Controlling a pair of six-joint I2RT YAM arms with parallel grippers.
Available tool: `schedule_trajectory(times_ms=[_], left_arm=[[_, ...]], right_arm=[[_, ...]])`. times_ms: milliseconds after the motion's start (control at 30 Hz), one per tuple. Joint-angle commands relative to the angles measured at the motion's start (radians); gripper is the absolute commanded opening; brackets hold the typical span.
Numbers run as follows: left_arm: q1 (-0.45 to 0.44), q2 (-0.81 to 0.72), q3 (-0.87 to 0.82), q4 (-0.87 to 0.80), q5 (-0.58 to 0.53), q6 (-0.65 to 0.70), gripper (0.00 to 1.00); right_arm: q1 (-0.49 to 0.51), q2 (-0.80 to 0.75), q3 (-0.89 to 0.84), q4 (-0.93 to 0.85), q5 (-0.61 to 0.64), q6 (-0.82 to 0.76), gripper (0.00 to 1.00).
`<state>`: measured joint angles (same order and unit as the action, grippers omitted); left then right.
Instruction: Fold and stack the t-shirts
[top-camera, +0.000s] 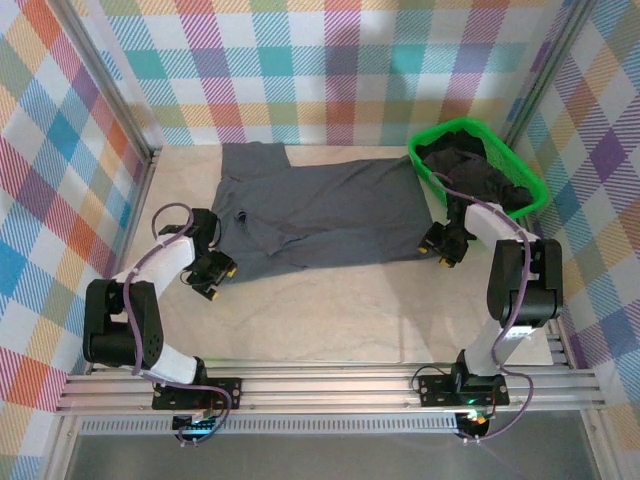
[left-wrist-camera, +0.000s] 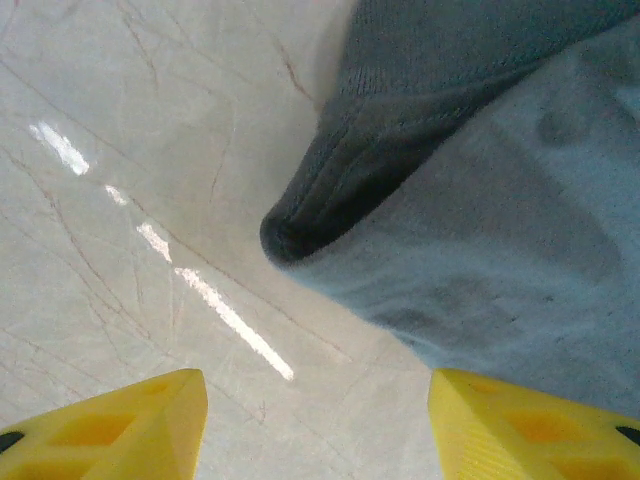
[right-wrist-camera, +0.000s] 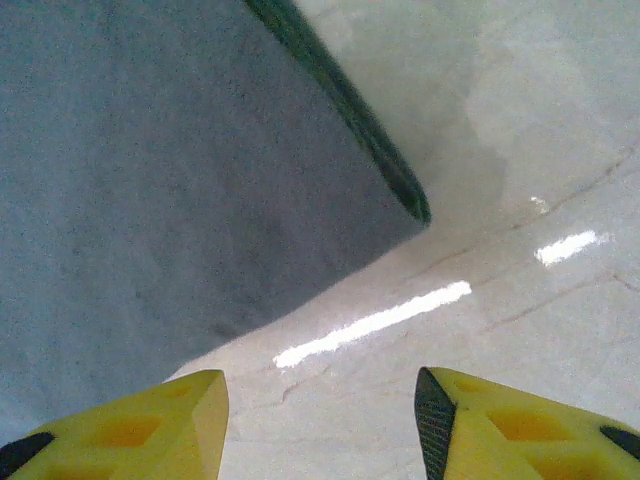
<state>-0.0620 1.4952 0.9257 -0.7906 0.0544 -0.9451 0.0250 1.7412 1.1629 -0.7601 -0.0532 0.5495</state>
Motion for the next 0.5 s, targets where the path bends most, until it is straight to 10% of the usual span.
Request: schedule_trajectory(times_ms=[0, 467], left_arm=[[0.019, 0.028, -0.016, 0.089, -0.055, 0.017, 0.61], [0.028, 0.173, 0.062, 0.163, -0.138, 0.072, 0.03]], right_arm=[[-0.006, 0.030, -0.005, 0.026, -0.007, 0.015, 0.53], [-0.003, 0.178, 0.094, 0.069, 0.084, -0.043, 0.36]])
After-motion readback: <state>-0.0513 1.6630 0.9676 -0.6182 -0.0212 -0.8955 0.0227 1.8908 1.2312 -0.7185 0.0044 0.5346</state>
